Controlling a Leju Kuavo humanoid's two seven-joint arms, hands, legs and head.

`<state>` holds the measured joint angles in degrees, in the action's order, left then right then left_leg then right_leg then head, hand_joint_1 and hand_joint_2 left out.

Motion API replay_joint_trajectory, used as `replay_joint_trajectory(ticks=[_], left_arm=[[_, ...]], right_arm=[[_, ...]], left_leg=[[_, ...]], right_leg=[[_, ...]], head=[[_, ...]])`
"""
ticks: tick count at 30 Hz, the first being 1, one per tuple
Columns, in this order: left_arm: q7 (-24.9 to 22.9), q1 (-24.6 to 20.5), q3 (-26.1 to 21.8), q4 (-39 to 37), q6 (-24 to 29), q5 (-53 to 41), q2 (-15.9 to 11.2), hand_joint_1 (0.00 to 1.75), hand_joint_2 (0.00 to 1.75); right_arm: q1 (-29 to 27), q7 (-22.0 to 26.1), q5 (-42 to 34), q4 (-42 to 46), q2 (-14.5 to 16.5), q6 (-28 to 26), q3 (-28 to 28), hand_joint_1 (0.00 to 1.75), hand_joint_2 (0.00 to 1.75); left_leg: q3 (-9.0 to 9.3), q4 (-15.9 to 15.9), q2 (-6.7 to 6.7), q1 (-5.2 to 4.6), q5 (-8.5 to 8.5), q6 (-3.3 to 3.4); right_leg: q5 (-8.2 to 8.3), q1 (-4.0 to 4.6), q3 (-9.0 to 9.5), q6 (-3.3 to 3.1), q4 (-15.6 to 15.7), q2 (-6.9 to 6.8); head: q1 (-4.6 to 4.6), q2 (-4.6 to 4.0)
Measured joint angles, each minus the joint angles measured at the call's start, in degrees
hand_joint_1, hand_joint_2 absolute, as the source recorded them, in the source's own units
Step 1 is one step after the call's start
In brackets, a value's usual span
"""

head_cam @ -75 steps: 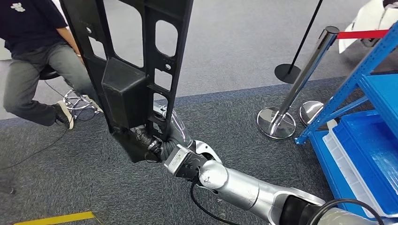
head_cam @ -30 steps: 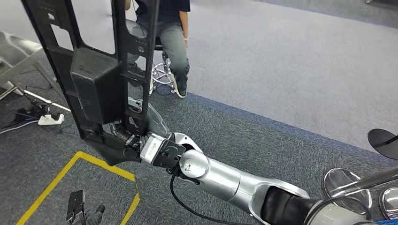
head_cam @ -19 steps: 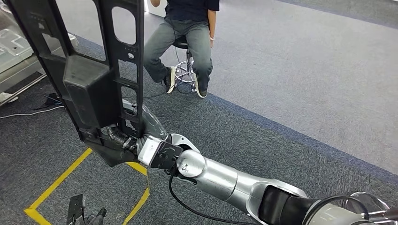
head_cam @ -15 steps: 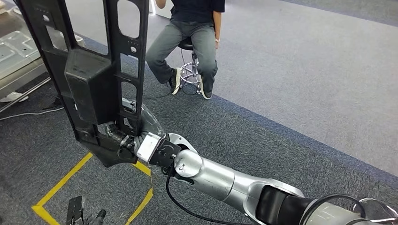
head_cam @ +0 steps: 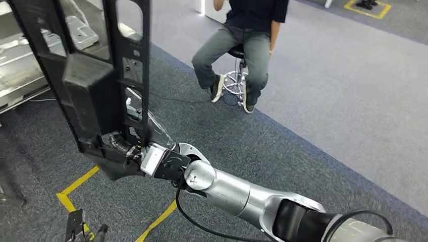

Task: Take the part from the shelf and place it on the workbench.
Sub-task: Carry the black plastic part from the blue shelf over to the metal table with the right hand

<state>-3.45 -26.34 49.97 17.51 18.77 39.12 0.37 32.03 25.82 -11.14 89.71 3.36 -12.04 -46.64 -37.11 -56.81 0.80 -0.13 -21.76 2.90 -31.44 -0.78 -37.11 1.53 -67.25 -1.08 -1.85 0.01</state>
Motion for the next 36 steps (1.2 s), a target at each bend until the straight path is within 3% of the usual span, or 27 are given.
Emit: replay_joint_trajectory(ticks=[2, 3, 4, 5, 7, 9, 11, 12, 14, 16, 17, 18, 19, 20, 22, 24, 26, 27, 29, 31, 33, 34, 36], left_arm=[[-0.07, 0.01, 0.0, 0.0, 0.31, 0.01, 0.07, 0.0, 1.75], [-0.09, 0.08, 0.0, 0.0, 0.44, 0.02, 0.11, 0.0, 1.75], [-0.11, 0.13, 0.0, 0.0, 0.52, 0.03, 0.16, 0.0, 1.75], [-0.11, 0.15, 0.0, 0.0, 0.57, 0.04, 0.21, 0.0, 1.75], [-0.12, 0.14, 0.0, 0.0, 0.6, 0.09, 0.23, 0.0, 1.75], [-0.13, 0.14, 0.0, 0.0, 0.63, 0.15, 0.24, 0.0, 1.75], [-0.13, 0.15, 0.0, 0.0, 0.63, 0.18, 0.21, 0.0, 1.75], [-0.12, 0.16, 0.0, 0.0, 0.63, 0.18, 0.16, 0.0, 1.75], [-0.08, 0.09, 0.0, 0.0, 0.6, 0.2, 0.14, 0.0, 1.75], [-0.01, 0.07, 0.0, 0.0, 0.56, 0.32, 0.21, 0.0, 1.75], [0.05, 0.11, 0.0, 0.0, 0.56, 0.46, 0.24, 0.0, 1.75], [0.12, 0.19, 0.0, 0.0, 0.56, 0.63, 0.25, 0.0, 1.75], [0.2, 0.26, 0.0, 0.0, 0.57, 0.84, 0.25, 0.0, 1.75], [0.32, 0.29, 0.0, 0.0, 0.59, 1.02, 0.25, 0.0, 1.75], [0.65, 0.26, 0.0, 0.0, 0.62, 1.31, 0.25, 0.0, 1.75], [1.02, 0.17, 0.0, 0.0, 0.64, 1.67, 0.26, 0.0, 1.75], [1.29, 0.26, 0.0, 0.0, 0.64, 2.22, 0.25, 0.0, 1.75], [1.41, 0.4, 0.0, 0.0, 0.62, 2.52, 0.22, 0.0, 1.75], [1.57, 0.57, 0.0, 0.0, 0.48, 3.04, 0.13, 0.0, 1.75], [1.62, 0.62, 0.0, 0.0, 0.17, 3.35, 0.09, 0.0, 1.75], [1.62, 0.8, 0.0, 0.0, -0.15, 3.54, 0.1, 0.0, 1.75], [1.62, 0.92, 0.0, 0.0, -0.3, 3.63, 0.09, 0.0, 1.75], [1.62, 1.07, 0.0, 0.0, -0.44, 3.74, 0.09, 0.0, 1.75]], right_arm=[[-0.29, -0.38, 0.02, 0.03, -0.13, -0.19, 0.0, 1.75, 1.75], [-0.49, -0.55, 0.04, 0.03, -0.21, -0.25, 0.0, 1.75, 1.75], [-0.63, -0.69, 0.07, 0.03, -0.29, -0.29, 0.0, 1.75, 1.75], [-0.69, -0.8, 0.08, 0.03, -0.36, -0.33, 0.0, 1.75, 1.75], [-0.67, -0.93, 0.1, 0.04, -0.42, -0.34, 0.0, 1.75, 1.75], [-0.65, -0.98, 0.1, 0.07, -0.41, -0.32, 0.0, 1.75, 1.75], [-0.62, -1.02, 0.1, 0.09, -0.39, -0.22, 0.0, 1.75, 1.75], [-0.58, -1.04, 0.1, 0.08, -0.38, -0.13, 0.0, 1.75, 1.75], [-0.38, -1.05, 0.13, 0.08, -0.36, 0.11, 0.0, 1.75, 1.75], [-0.08, -1.08, 0.17, 0.05, -0.36, 0.3, 0.0, 1.75, 1.75], [0.02, -1.1, 0.23, 0.02, -0.36, 0.4, 0.0, 1.75, 1.75], [0.07, -1.15, 0.28, -0.02, -0.36, 0.51, 0.0, 1.75, 1.75], [0.09, -1.2, 0.33, -0.06, -0.36, 0.65, 0.0, 1.75, 1.75], [0.14, -1.24, 0.39, -0.08, -0.36, 0.84, 0.0, 1.75, 1.75], [0.44, -1.29, 0.55, -0.09, -0.36, 1.17, 0.0, 1.75, 1.75], [1.01, -1.31, 0.81, -0.16, -0.31, 1.34, -0.02, 1.75, 1.75], [1.45, -1.31, 0.98, -0.37, -0.04, 1.55, -0.21, 1.75, 1.75], [1.54, -1.28, 1.02, -0.51, 0.15, 1.73, -0.39, 1.75, 1.75], [1.65, -1.03, 0.86, -0.79, 0.52, 2.15, -0.76, 1.75, 1.75], [1.66, -0.68, 0.36, -1.09, 0.66, 2.38, -0.88, 1.75, 1.75], [1.52, -0.43, -0.17, -1.49, 0.66, 2.56, -0.93, 1.75, 1.75], [1.45, -0.33, -0.42, -1.71, 0.66, 2.7, -0.94, 1.75, 1.75], [1.4, -0.17, -0.86, -2.05, 0.67, 3.02, -0.96, 1.75, 1.75]], left_leg=[[-0.08, -0.16, 1.36, -0.14, -0.16, 0.44], [-0.12, -0.29, 2.15, -0.18, -0.23, 0.44], [-0.15, -0.49, 3.03, -0.18, -0.32, 0.38], [-0.16, -0.78, 3.93, -0.13, -0.46, 0.23], [-0.44, -1.55, 5.5, -0.04, -0.86, -0.29], [-0.98, -2.0, 6.54, 0.03, -0.99, -0.9], [-1.35, -1.89, 7.4, 0.15, -0.84, -1.43], [-1.52, -2.13, 7.09, 0.12, -0.97, -1.64], [-3.19, -5.43, 4.35, -0.01, -2.67, -2.11], [-7.13, -12.87, 0.91, 0.13, -5.77, -2.6], [-9.19, -16.44, 0.06, 0.27, -6.87, -2.78], [-10.42, -18.34, -0.33, 0.35, -7.06, -2.89], [-10.5, -18.1, -0.5, 0.38, -6.25, -2.92], [-9.24, -15.49, -0.78, 0.39, -4.53, -2.86], [-4.69, -7.15, -2.94, -0.07, -1.15, -2.46], [-2.01, -2.26, -4.63, -0.75, -0.27, -1.79], [-1.8, -1.69, -3.75, -0.89, -0.63, -1.18], [-1.57, -1.49, -3.15, -0.74, -0.66, -0.94], [-0.96, -1.02, -2.1, -0.4, -0.68, -0.34], [-0.73, -1.0, -1.25, -0.41, -0.8, 0.17], [-0.7, -1.21, -0.37, -0.59, -1.02, 0.46], [-0.65, -1.41, 0.08, -0.64, -1.23, 0.51], [-0.48, -1.99, 0.9, -0.68, -1.81, 0.44]], right_leg=[[-2.13, 0.14, -4.15, -0.13, -6.78, 0.95], [-1.73, 0.16, -5.1, -0.18, -7.75, 1.04], [-0.24, 0.12, -4.89, -0.24, -6.45, 1.12], [2.07, 0.02, -3.54, -0.31, -3.07, 1.52], [5.5, -0.28, -0.28, -0.44, 4.32, 3.54], [6.13, -0.26, 1.03, -0.67, 7.19, 4.59], [6.27, -0.14, 1.22, -1.21, 7.38, 3.53], [6.35, -0.22, 1.45, -1.51, 7.57, 2.94], [6.36, -0.45, 1.98, -2.11, 7.97, 1.65], [6.1, -0.27, 2.23, -2.47, 8.01, 0.39], [5.97, -0.18, 2.27, -2.55, 7.99, -0.27], [5.83, -0.14, 2.31, -2.55, 7.98, -0.96], [5.67, -0.13, 2.41, -2.51, 7.97, -1.68], [5.48, -0.13, 2.59, -2.41, 7.97, -2.41], [4.95, 0.05, 3.14, -2.04, 7.97, -3.8], [4.46, 0.39, 3.58, -1.46, 8.07, -4.96], [4.03, 0.62, 4.03, -0.79, 8.39, -6.02], [3.73, 0.54, 4.21, -0.44, 8.31, -5.8], [1.97, 0.38, 3.23, 0.01, 5.55, -3.21], [-0.91, 0.3, -0.51, -0.01, -1.37, -0.12], [-2.14, 0.33, -4.41, -0.13, -7.15, 0.72], [-1.21, 0.34, -5.26, -0.25, -7.42, 0.81], [3.31, 0.38, -3.94, -0.7, -1.99, 0.9]], head=[[-0.02, 0.01], [-0.04, 0.01], [-0.03, 0.01], [-0.04, 0.01], [-0.02, 0.01], [-0.02, 0.01], [-0.04, 0.01], [-0.02, 0.01], [0.11, 0.0], [0.23, 0.0], [0.22, 0.0], [0.23, 0.0], [0.23, 0.0], [0.23, 0.0], [0.24, 0.0], [0.19, 0.01], [0.12, 0.01], [0.09, 0.01], [0.07, 0.01], [0.04, 0.01], [0.03, 0.01], [0.03, 0.01], [0.03, 0.01]])
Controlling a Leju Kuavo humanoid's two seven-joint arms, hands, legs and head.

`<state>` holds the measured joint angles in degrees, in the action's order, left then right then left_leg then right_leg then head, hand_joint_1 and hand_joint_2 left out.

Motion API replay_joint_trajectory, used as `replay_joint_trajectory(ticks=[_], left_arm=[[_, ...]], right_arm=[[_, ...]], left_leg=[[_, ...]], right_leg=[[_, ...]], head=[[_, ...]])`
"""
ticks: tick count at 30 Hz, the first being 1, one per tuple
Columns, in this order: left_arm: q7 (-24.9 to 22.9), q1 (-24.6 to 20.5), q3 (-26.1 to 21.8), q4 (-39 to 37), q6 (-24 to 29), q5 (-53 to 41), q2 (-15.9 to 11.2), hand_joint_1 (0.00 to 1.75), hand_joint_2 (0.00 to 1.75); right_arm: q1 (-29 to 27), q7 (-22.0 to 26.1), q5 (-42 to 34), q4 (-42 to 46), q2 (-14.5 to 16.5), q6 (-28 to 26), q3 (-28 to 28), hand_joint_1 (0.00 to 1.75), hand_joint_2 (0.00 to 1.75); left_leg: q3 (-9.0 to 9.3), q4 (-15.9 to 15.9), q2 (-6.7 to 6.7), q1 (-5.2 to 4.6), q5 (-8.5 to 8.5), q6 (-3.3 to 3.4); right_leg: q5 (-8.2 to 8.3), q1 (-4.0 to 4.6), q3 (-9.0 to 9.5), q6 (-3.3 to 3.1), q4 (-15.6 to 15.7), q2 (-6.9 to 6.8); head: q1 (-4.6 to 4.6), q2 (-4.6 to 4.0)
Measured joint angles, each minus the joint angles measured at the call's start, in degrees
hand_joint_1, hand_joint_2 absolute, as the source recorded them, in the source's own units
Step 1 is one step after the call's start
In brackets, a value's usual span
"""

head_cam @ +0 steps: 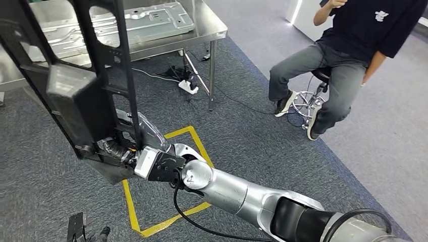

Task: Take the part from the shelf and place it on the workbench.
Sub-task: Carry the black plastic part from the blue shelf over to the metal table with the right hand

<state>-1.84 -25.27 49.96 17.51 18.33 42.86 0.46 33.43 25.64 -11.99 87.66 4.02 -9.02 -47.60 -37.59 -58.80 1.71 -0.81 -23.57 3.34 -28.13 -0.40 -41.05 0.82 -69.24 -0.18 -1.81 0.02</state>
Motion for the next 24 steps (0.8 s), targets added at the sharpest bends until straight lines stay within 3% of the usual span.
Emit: replay_joint_trajectory(ticks=[2, 3, 6, 8, 11, 13, 14, 16, 17, 19, 21, 23, 24], left_arm=[[-0.01, -0.01, 0.0, 0.0, -0.05, 0.04, -0.01, 0.0, 1.75], [-0.05, -0.01, 0.0, 0.0, -0.07, 0.04, -0.01, 0.0, 1.75], [-0.4, -0.03, 0.0, 0.0, -0.17, -0.15, -0.05, 0.0, 1.75], [-0.73, -0.24, 0.0, 0.0, -0.2, -0.46, -0.1, 0.0, 1.75], [-1.15, -0.57, 0.0, 0.0, -0.12, -0.74, -0.11, 0.0, 1.75], [-1.45, -0.51, 0.0, -0.01, -0.01, -0.75, -0.1, 0.0, 1.75], [-1.56, -0.52, 0.0, -0.02, 0.08, -0.7, -0.1, 0.0, 1.75], [-1.63, -0.7, 0.0, -0.02, 0.31, -0.57, -0.1, 0.0, 1.75], [-1.64, -0.86, 0.0, -0.02, 0.4, -0.49, -0.09, 0.0, 1.75], [-1.66, -1.09, 0.0, -0.02, 0.63, -0.28, 0.0, 0.0, 1.75], [-1.71, -1.14, 0.0, -0.02, 0.81, -0.08, 0.11, 0.0, 1.75], [-1.74, -1.25, 0.0, -0.02, 0.88, -0.02, 0.15, 0.0, 1.75], [-1.75, -1.38, 0.0, -0.03, 0.91, -0.01, 0.15, 0.0, 1.75]], right_arm=[[0.06, 0.16, -0.29, -0.2, 0.05, 0.2, 0.0, 1.75, 1.75], [0.08, 0.24, -0.36, -0.28, 0.12, 0.25, 0.0, 1.75, 1.75], [0.09, 0.41, -0.6, -0.61, 0.31, 0.26, 0.0, 1.75, 1.75], [0.15, 0.6, -0.94, -0.79, 0.37, 0.19, 0.0, 1.75, 1.75], [0.23, 0.84, -1.36, -0.96, 0.39, 0.03, 0.0, 1.75, 1.75], [0.14, 0.81, -1.45, -1.16, 0.36, -0.12, 0.0, 1.75, 1.75], [0.09, 0.74, -1.47, -1.27, 0.34, -0.31, 0.0, 1.75, 1.75], [0.07, 0.52, -1.55, -1.38, 0.29, -0.84, 0.0, 1.75, 1.75], [0.12, 0.4, -1.64, -1.41, 0.27, -1.13, 0.0, 1.75, 1.75], [0.27, 0.21, -1.92, -1.52, 0.23, -1.56, 0.0, 1.75, 1.75], [0.37, 0.16, -2.24, -1.72, 0.13, -1.82, 0.0, 1.75, 1.75], [0.4, 0.22, -2.42, -1.84, -0.03, -1.89, 0.0, 1.75, 1.75], [0.42, 0.27, -2.46, -1.85, -0.09, -1.91, 0.0, 1.75, 1.75]], left_leg=[[0.01, -0.51, 0.5, -0.09, -0.53, -0.28], [-0.07, -0.61, 0.63, -0.09, -0.67, -0.49], [-0.15, -0.44, 0.61, 0.06, -0.84, -1.31], [-0.7, -2.08, 0.08, 0.15, -1.87, -2.01], [-5.52, -11.56, -0.79, 0.73, -5.7, -3.07], [-8.2, -15.46, -1.0, 1.23, -5.97, -3.59], [-7.97, -14.27, -1.12, 1.44, -4.59, -3.77], [-4.76, -7.12, -1.46, 1.71, -0.73, -3.93], [-2.96, -3.68, -1.6, 1.68, 0.42, -3.91], [-1.32, -0.54, -1.6, 1.34, 0.58, -3.38], [-0.95, -0.07, -1.37, 1.1, 0.17, -2.3], [-0.03, 0.41, -1.24, 1.12, -0.25, -1.33], [0.5, 0.55, -1.19, 1.11, -0.43, -0.96]], right_leg=[[3.13, 0.19, 2.62, -0.5, 6.72, 0.16], [3.64, 0.31, 3.4, -0.68, 8.55, 0.23], [3.61, 0.34, 4.08, -1.21, 9.62, 0.25], [3.67, 0.04, 4.9, -1.7, 10.26, 0.13], [3.29, -0.08, 5.77, -2.18, 10.56, -0.12], [2.91, -0.13, 5.98, -2.17, 10.43, -0.1], [2.65, -0.18, 6.14, -2.07, 10.31, -0.06], [2.03, -0.32, 6.62, -1.64, 10.05, -0.01], [1.73, -0.26, 6.79, -1.32, 9.98, -0.02], [1.38, -0.2, 6.94, -0.62, 10.14, -0.02], [1.47, -0.18, 7.11, 0.16, 10.0, -0.01], [1.12, -0.26, 6.49, 0.69, 8.04, 0.01], [0.35, -0.29, 5.3, 0.81, 5.86, 0.04]], head=[[0.0, 0.0], [-0.01, -0.01], [-0.04, 0.0], [0.01, 0.0], [0.09, -0.01], [0.1, 0.0], [0.1, 0.0], [0.09, -0.01], [0.1, -0.01], [0.09, -0.01], [0.07, 0.0], [0.07, 0.0], [0.07, -0.01]])
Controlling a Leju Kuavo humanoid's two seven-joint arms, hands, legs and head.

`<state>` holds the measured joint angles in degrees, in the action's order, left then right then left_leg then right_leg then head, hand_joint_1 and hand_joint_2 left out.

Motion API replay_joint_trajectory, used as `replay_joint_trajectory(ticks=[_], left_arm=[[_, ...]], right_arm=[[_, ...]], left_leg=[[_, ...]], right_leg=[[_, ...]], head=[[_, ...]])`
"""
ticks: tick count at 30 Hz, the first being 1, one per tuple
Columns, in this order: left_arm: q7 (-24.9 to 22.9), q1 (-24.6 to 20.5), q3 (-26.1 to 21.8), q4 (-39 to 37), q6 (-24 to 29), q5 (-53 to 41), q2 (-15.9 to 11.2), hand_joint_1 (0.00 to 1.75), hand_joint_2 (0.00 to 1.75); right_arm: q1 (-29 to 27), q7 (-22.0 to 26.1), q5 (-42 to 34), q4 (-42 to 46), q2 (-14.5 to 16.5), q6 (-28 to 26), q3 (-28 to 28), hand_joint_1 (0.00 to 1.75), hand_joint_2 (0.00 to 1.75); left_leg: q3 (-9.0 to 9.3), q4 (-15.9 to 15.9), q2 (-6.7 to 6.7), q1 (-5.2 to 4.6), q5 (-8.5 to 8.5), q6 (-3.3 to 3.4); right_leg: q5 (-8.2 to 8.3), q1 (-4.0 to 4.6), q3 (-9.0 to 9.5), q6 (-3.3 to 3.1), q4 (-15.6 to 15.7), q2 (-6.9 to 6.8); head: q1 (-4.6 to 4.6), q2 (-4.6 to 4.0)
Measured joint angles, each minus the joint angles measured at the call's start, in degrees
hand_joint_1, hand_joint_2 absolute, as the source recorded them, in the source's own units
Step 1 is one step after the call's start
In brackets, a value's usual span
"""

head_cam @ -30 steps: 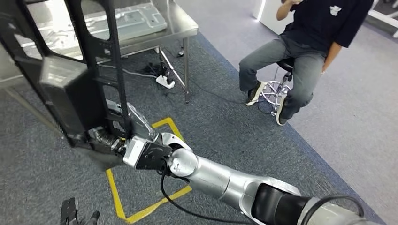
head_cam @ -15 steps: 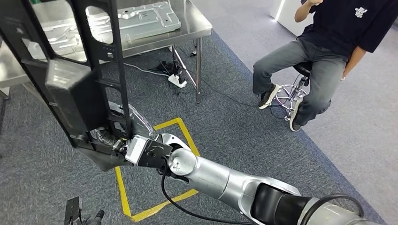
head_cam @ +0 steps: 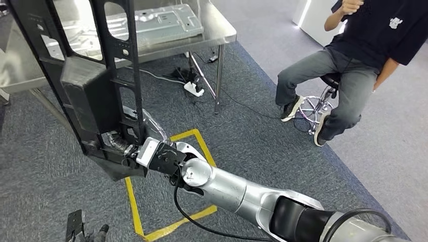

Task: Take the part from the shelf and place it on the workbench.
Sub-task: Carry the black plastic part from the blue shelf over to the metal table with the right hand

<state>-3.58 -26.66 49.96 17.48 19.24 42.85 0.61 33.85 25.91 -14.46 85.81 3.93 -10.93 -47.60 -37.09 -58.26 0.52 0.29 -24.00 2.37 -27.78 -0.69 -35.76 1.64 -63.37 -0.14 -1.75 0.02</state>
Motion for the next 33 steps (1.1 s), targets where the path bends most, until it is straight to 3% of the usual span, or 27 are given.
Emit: replay_joint_trajectory(ticks=[3, 5, 6, 8, 10, 14, 16, 19, 21, 23, 25, 27, 30, 31, 33], left_arm=[[0.01, -0.18, 0.0, -0.02, -0.01, 0.05, 0.04, 0.0, 1.75], [0.01, -0.07, 0.0, -0.02, -0.08, 0.15, 0.16, 0.0, 1.75], [0.01, -0.05, 0.0, -0.02, -0.09, 0.19, 0.22, 0.0, 1.75], [0.02, -0.08, 0.0, -0.02, -0.09, 0.25, 0.33, 0.0, 1.75], [0.03, -0.21, 0.0, -0.02, -0.09, 0.27, 0.42, 0.0, 1.75], [0.03, -0.36, 0.0, -0.02, -0.11, 0.23, 0.57, 0.0, 1.75], [0.03, -0.56, 0.0, -0.02, -0.13, 0.14, 0.59, 0.0, 1.75], [-0.12, -0.51, 0.0, -0.02, -0.27, 0.2, 0.59, 0.0, 1.75], [-0.17, -0.38, 0.0, -0.02, -0.4, 0.27, 0.58, 0.0, 1.75], [-0.17, -0.42, 0.0, -0.02, -0.55, 0.27, 0.57, 0.0, 1.75], [-0.18, -0.5, 0.0, -0.03, -0.64, 0.31, 0.55, 0.0, 1.75], [-0.24, -0.6, 0.0, -0.05, -0.69, 0.41, 0.52, 0.0, 1.75], [-0.33, -0.79, 0.0, -0.07, -0.8, 0.52, 0.51, 0.0, 1.75], [-0.33, -0.89, 0.0, -0.08, -0.83, 0.55, 0.48, 0.0, 1.75], [-0.39, -0.98, 0.0, -0.1, -0.93, 0.57, 0.4, 0.0, 1.75]], right_arm=[[-0.21, 0.08, -0.09, -0.2, -0.15, 0.01, 0.0, 1.75, 1.75], [-0.5, 0.07, -0.25, -0.45, -0.33, 0.0, 0.0, 1.75, 1.75], [-0.58, 0.07, -0.36, -0.55, -0.4, 0.0, 0.0, 1.75, 1.75], [-0.6, 0.07, -0.55, -0.64, -0.51, -0.02, 0.0, 1.75, 1.75], [-0.48, 0.09, -0.67, -0.73, -0.55, -0.03, 0.0, 1.75, 1.75], [-0.35, 0.15, -0.73, -0.79, -0.63, -0.04, 0.0, 1.75, 1.75], [-0.25, 0.16, -0.77, -0.86, -0.63, -0.05, 0.0, 1.75, 1.75], [-0.17, 0.18, -0.8, -1.13, -0.63, -0.05, 0.0, 1.75, 1.75], [-0.2, 0.18, -0.86, -1.37, -0.63, -0.05, 0.0, 1.75, 1.75], [-0.2, 0.2, -0.92, -1.54, -0.63, -0.07, 0.0, 1.75, 1.75], [-0.13, 0.32, -0.9, -1.68, -0.64, -0.09, 0.0, 1.75, 1.75], [0.02, 0.47, -0.77, -1.77, -0.64, -0.16, 0.0, 1.75, 1.75], [0.24, 0.48, -0.57, -1.76, -0.64, -0.55, 0.0, 1.75, 1.75], [0.3, 0.43, -0.49, -1.76, -0.64, -0.8, 0.0, 1.75, 1.75], [0.24, 0.14, 0.03, -1.79, -0.68, -1.49, 0.0, 1.75, 1.75]], left_leg=[[1.01, -0.04, 0.1, -0.32, -0.86, 0.69], [1.86, -0.22, 0.27, -0.52, -1.71, 0.75], [2.39, -0.34, 0.37, -0.57, -2.2, 0.71], [3.55, -0.48, 0.48, -0.61, -3.25, 0.5], [4.14, -0.26, 0.49, -0.62, -3.94, 0.1], [4.55, -0.41, 0.37, -0.55, -3.86, -0.94], [2.36, -4.74, 0.23, -0.46, -3.92, -1.47], [-4.67, -14.62, -0.01, -0.11, -7.16, -2.29], [-7.16, -15.61, -0.1, 0.03, -8.72, -2.49], [-6.14, -10.1, -0.13, 0.06, -5.74, -2.33], [-3.78, -2.55, -0.25, -0.17, 0.26, -1.89], [-2.43, 0.99, -0.24, -0.58, 3.34, -1.23], [-1.05, 1.92, -0.12, -0.43, 2.96, -0.38], [-0.47, 2.14, -0.1, -0.33, 2.74, -0.08], [0.63, 2.22, -0.05, -0.4, 1.85, 0.4]], right_leg=[[-3.28, 0.12, -6.35, 0.1, -9.6, 0.05], [-3.09, 0.16, -8.72, -0.15, -11.05, 0.05], [-1.57, 0.18, -8.41, -0.32, -8.91, 0.06], [3.31, 0.29, -6.0, -0.82, -1.53, 0.11], [6.07, 0.7, -4.26, -1.28, 3.83, 0.18], [6.07, 0.93, -2.72, -2.42, 5.73, 0.33], [5.35, 0.63, -1.29, -3.0, 5.98, 0.23], [3.86, 0.53, 0.64, -3.37, 6.06, 0.2], [2.73, 0.53, 1.98, -3.31, 5.98, 0.33], [1.47, 0.53, 3.62, -3.1, 5.91, 0.4], [0.13, 0.59, 5.0, -2.65, 5.93, 0.43], [-0.71, 0.64, 5.87, -1.95, 6.28, 0.46], [-0.12, 0.69, 5.43, -1.05, 4.76, 0.44], [0.22, 0.66, 4.1, -0.83, 2.51, 0.43], [-0.8, 0.55, -0.61, -0.48, -4.56, 0.41]], head=[[-0.03, 0.0], [-0.03, 0.0], [-0.03, 0.01], [-0.02, 0.0], [-0.01, -0.01], [0.02, 0.0], [0.1, -0.01], [0.2, 0.0], [0.2, 0.01], [0.2, 0.01], [0.2, -0.01], [0.21, -0.02], [0.15, 0.0], [0.09, 0.0], [0.05, 0.0]])
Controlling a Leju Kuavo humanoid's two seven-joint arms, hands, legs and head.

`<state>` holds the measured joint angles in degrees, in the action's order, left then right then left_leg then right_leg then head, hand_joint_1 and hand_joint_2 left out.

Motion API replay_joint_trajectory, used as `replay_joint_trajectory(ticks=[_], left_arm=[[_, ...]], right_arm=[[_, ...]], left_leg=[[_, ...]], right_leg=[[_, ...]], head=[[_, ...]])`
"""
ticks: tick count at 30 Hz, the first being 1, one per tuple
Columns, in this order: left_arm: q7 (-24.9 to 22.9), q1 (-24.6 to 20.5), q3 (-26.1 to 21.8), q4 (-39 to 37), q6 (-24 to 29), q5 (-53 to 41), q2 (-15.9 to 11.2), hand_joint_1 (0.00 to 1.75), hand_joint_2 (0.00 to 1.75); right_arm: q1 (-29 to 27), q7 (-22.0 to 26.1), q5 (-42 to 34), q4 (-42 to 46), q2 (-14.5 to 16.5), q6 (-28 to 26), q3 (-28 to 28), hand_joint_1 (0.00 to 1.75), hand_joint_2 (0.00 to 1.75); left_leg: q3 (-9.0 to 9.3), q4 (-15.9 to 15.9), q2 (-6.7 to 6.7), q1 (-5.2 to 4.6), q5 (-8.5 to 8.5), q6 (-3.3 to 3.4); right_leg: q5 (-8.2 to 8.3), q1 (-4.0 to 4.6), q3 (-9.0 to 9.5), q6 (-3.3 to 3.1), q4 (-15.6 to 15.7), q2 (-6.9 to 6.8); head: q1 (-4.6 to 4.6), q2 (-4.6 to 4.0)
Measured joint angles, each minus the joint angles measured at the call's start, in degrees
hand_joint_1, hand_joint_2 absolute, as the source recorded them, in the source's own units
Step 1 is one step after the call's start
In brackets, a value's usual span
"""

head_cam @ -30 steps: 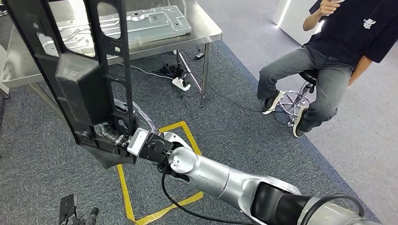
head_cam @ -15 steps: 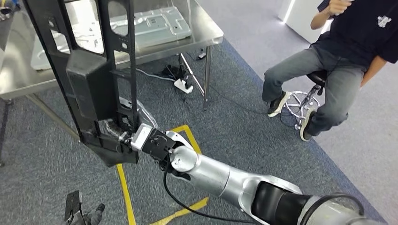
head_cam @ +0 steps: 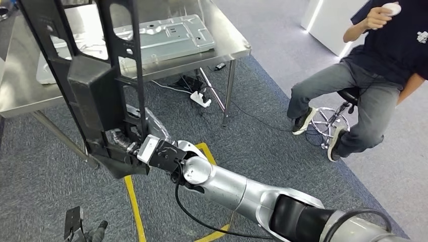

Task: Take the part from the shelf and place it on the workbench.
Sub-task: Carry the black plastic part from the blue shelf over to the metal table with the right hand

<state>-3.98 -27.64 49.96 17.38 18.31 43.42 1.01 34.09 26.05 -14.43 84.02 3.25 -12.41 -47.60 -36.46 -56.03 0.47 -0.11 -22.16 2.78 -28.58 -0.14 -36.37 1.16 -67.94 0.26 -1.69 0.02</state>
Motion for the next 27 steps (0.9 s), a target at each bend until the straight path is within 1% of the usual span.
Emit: replay_joint_trajectory(ticks=[1, 2, 3, 4, 5, 6, 7, 8, 9, 10, 11, 12, 13, 14, 15, 16, 17, 18, 19, 20, 21, 22, 23, 24, 25, 26, 27], left_arm=[[-0.04, 0.0, 0.0, -0.01, -0.08, 0.01, -0.03, 0.0, 1.75], [-0.08, 0.04, 0.0, -0.01, -0.16, 0.0, -0.02, 0.0, 1.75], [-0.11, 0.09, 0.0, -0.01, -0.21, 0.0, -0.02, 0.0, 1.75], [-0.12, 0.11, 0.0, -0.01, -0.24, 0.0, -0.01, 0.0, 1.75], [-0.13, 0.13, 0.0, -0.01, -0.25, 0.0, -0.01, 0.0, 1.75], [-0.14, 0.12, 0.0, -0.01, -0.25, 0.01, -0.01, 0.0, 1.75], [-0.16, 0.12, 0.01, -0.02, -0.25, 0.01, -0.01, 0.0, 1.75], [-0.19, 0.09, 0.01, -0.04, -0.25, 0.01, -0.02, 0.0, 1.75], [-0.27, 0.0, 0.02, -0.06, -0.26, 0.02, -0.02, 0.0, 1.75], [-0.37, -0.09, 0.03, -0.08, -0.27, 0.03, -0.03, 0.0, 1.75], [-0.45, -0.19, 0.03, -0.09, -0.34, 0.03, -0.03, 0.0, 1.75], [-0.55, -0.31, 0.05, -0.09, -0.45, 0.03, -0.04, 0.0, 1.75], [-0.6, -0.38, 0.09, -0.09, -0.56, 0.0, -0.06, 0.0, 1.75], [-0.63, -0.47, 0.15, -0.09, -0.67, -0.03, -0.08, 0.0, 1.75], [-0.66, -0.55, 0.24, -0.09, -0.75, -0.05, -0.1, 0.0, 1.75], [-0.69, -0.57, 0.35, -0.1, -0.79, -0.04, -0.12, 0.0, 1.75], [-0.72, -0.52, 0.44, -0.11, -0.84, -0.03, -0.12, 0.0, 1.75], [-0.74, -0.31, 0.53, -0.14, -0.98, -0.15, -0.14, 0.0, 1.75], [-0.35, 0.45, 0.67, -0.16, -1.23, -0.63, -0.19, 0.0, 1.75], [0.99, 2.0, 0.97, -0.17, -1.43, -1.52, -0.27, 0.0, 1.75], [3.82, 4.39, 1.45, -0.17, -1.44, -2.69, -0.36, 0.0, 1.75], [7.63, 7.23, 2.05, -0.17, -1.23, -3.79, -0.46, 0.0, 1.75], [11.42, 10.13, 2.64, -0.22, -0.85, -4.54, -0.56, 0.0, 1.75], [14.35, 12.78, 3.08, -0.34, -0.51, -4.89, -0.71, 0.0, 1.75], [15.8, 15.11, 3.32, -0.49, -0.36, -4.91, -0.82, 0.0, 1.75], [16.17, 17.04, 3.44, -0.63, -0.33, -4.87, -0.92, 0.0, 1.75], [16.07, 18.36, 3.48, -0.73, -0.38, -4.82, -0.98, 0.0, 1.75]], right_arm=[[-0.12, -0.17, 0.28, -0.03, -0.03, -0.31, 0.0, 1.75, 1.75], [-0.27, -0.36, 0.55, -0.07, -0.07, -0.55, 0.0, 1.75, 1.75], [-0.38, -0.47, 0.73, -0.11, -0.1, -0.7, 0.0, 1.75, 1.75], [-0.44, -0.53, 0.85, -0.14, -0.13, -0.74, 0.0, 1.75, 1.75], [-0.48, -0.56, 1.0, -0.15, -0.15, -0.77, 0.0, 1.75, 1.75], [-0.47, -0.57, 1.11, -0.15, -0.17, -0.81, 0.0, 1.75, 1.75], [-0.48, -0.59, 1.19, -0.17, -0.19, -0.86, 0.0, 1.75, 1.75], [-0.46, -0.61, 1.22, -0.2, -0.21, -0.93, 0.0, 1.75, 1.75], [-0.41, -0.68, 1.24, -0.22, -0.24, -1.02, 0.0, 1.75, 1.75], [-0.38, -0.77, 1.25, -0.23, -0.26, -1.12, 0.0, 1.75, 1.75], [-0.33, -0.87, 1.26, -0.23, -0.27, -1.24, 0.0, 1.75, 1.75], [-0.31, -0.97, 1.27, -0.2, -0.26, -1.36, 0.0, 1.75, 1.75], [-0.29, -1.05, 1.27, -0.17, -0.27, -1.47, 0.0, 1.75, 1.75], [-0.25, -1.13, 1.27, -0.15, -0.26, -1.56, 0.0, 1.75, 1.75], [-0.22, -1.18, 1.27, -0.13, -0.26, -1.62, 0.0, 1.75, 1.75], [-0.21, -1.25, 1.27, -0.13, -0.27, -1.65, 0.0, 1.75, 1.75], [-0.23, -1.32, 1.27, -0.15, -0.28, -1.66, 0.0, 1.75, 1.75], [-0.28, -1.39, 1.41, -0.19, -0.29, -1.9, 0.0, 1.75, 1.75], [-0.41, -1.5, 1.85, -0.18, -0.34, -2.67, 0.0, 1.75, 1.75], [-0.68, -1.78, 2.51, 0.0, -0.53, -4.03, 0.01, 1.75, 1.75], [-1.17, -2.24, 3.31, 0.55, -0.95, -5.86, 0.03, 1.75, 1.75], [-1.78, -2.78, 3.99, 1.33, -1.62, -7.68, 0.11, 1.75, 1.75], [-2.37, -3.35, 4.37, 2.19, -2.42, -8.98, 0.24, 1.75, 1.75], [-2.91, -3.79, 4.56, 2.97, -3.17, -9.69, 0.4, 1.75, 1.75], [-3.27, -4.1, 4.62, 3.63, -3.81, -9.91, 0.57, 1.75, 1.75], [-3.58, -4.35, 4.72, 4.26, -4.3, -9.91, 0.69, 1.75, 1.75], [-3.87, -4.53, 4.87, 4.88, -4.7, -9.88, 0.77, 1.75, 1.75]], left_leg=[[0.46, -0.02, 0.04, -0.04, -0.51, 0.15], [1.13, -0.08, 0.12, -0.08, -1.19, 0.17], [1.85, -0.19, 0.23, -0.08, -1.9, 0.15], [2.66, -0.38, 0.35, -0.07, -2.68, 0.11], [3.63, -0.64, 0.46, -0.06, -3.62, 0.04], [4.49, -0.94, 0.52, -0.05, -4.52, -0.06], [5.19, -1.24, 0.55, -0.09, -5.44, -0.23], [5.76, -1.52, 0.6, -0.13, -6.23, -0.44], [5.9, -1.64, 0.63, -0.17, -6.83, -0.74], [5.98, -1.71, 0.66, -0.2, -7.19, -1.09], [6.05, -1.77, 0.68, -0.18, -7.3, -1.39], [5.92, -1.94, 0.67, -0.15, -7.34, -1.65], [5.72, -2.82, 0.6, -0.11, -7.21, -1.87], [5.14, -4.1, 0.51, -0.06, -7.07, -2.05], [3.76, -6.53, 0.39, 0.01, -7.07, -2.25], [1.68, -9.74, 0.26, 0.1, -7.49, -2.51], [-0.79, -12.91, 0.18, 0.16, -8.68, -2.73], [-3.34, -15.75, 0.11, 0.22, -10.26, -2.89], [-5.2, -17.06, 0.08, 0.23, -11.74, -2.94], [-6.11, -16.7, 0.06, 0.17, -12.4, -2.81], [-5.93, -14.49, 0.05, 0.03, -11.51, -2.48], [-5.01, -11.05, 0.03, -0.24, -9.16, -1.99], [-3.74, -7.27, -0.01, -0.63, -5.55, -1.37], [-2.77, -4.4, -0.06, -1.1, -2.51, -0.84], [-2.03, -2.44, -0.13, -1.52, -0.37, -0.34], [-1.67, -1.48, -0.2, -1.81, 0.73, 0.07], [-1.49, -1.16, -0.18, -1.98, 0.54, 0.37]], right_leg=[[-1.31, -0.01, -2.43, 0.11, -3.11, 0.0], [-3.34, -0.02, -4.71, 0.21, -5.28, 0.0], [-4.94, -0.03, -6.08, 0.23, -5.67, -0.01], [-5.42, -0.07, -6.64, 0.25, -4.48, -0.01], [-4.59, -0.12, -6.63, 0.28, -1.93, -0.02], [-1.85, -0.18, -5.9, 0.27, 1.66, -0.02], [2.19, -0.2, -5.06, 0.2, 5.09, -0.03], [5.24, -0.14, -4.51, 0.06, 7.68, -0.04], [7.3, -0.04, -4.17, -0.3, 9.06, -0.01], [8.24, 0.1, -4.1, -0.74, 9.47, 0.03], [7.68, 0.25, -4.03, -1.24, 9.53, 0.07], [7.57, 0.22, -3.65, -1.75, 9.56, 0.11], [7.36, 0.17, -3.2, -2.14, 9.7, 0.11], [7.02, 0.1, -2.64, -2.44, 9.78, 0.09], [6.66, 0.01, -2.03, -2.68, 9.86, 0.06], [6.16, 0.05, -1.44, -2.87, 9.91, 0.04], [5.6, 0.1, -0.83, -2.98, 9.9, 0.04], [4.96, 0.2, -0.12, -3.08, 9.9, 0.07], [4.28, 0.32, 0.7, -3.13, 9.9, 0.16], [3.56, 0.44, 1.64, -3.15, 9.89, 0.32], [2.75, 0.54, 2.77, -3.15, 9.89, 0.49], [1.89, 0.59, 3.97, -3.14, 9.91, 0.69], [1.06, 0.56, 4.98, -3.1, 9.94, 0.89], [0.34, 0.51, 5.87, -2.96, 10.01, 1.19], [-0.19, 0.36, 6.36, -2.71, 10.19, 1.51], [-0.43, 0.27, 6.66, -2.41, 10.26, 1.74], [-0.44, 0.21, 6.94, -2.06, 10.33, 1.83]], head=[[-0.02, 0.01], [-0.02, 0.01], [-0.02, 0.01], [-0.03, 0.0], [-0.03, 0.0], [-0.03, -0.01], [-0.04, -0.01], [0.05, -0.01], [0.11, -0.01], [0.16, -0.01], [0.22, -0.01], [0.18, 0.0], [0.16, -0.01], [0.18, -0.01], [0.17, -0.01], [0.18, -0.01], [0.19, -0.01], [0.19, -0.01], [0.19, 0.0], [0.19, -0.01], [0.18, -0.01], [0.18, -0.01], [0.16, -0.01], [0.16, -0.01], [0.19, -0.01], [0.2, -0.01], [0.24, -0.01]])
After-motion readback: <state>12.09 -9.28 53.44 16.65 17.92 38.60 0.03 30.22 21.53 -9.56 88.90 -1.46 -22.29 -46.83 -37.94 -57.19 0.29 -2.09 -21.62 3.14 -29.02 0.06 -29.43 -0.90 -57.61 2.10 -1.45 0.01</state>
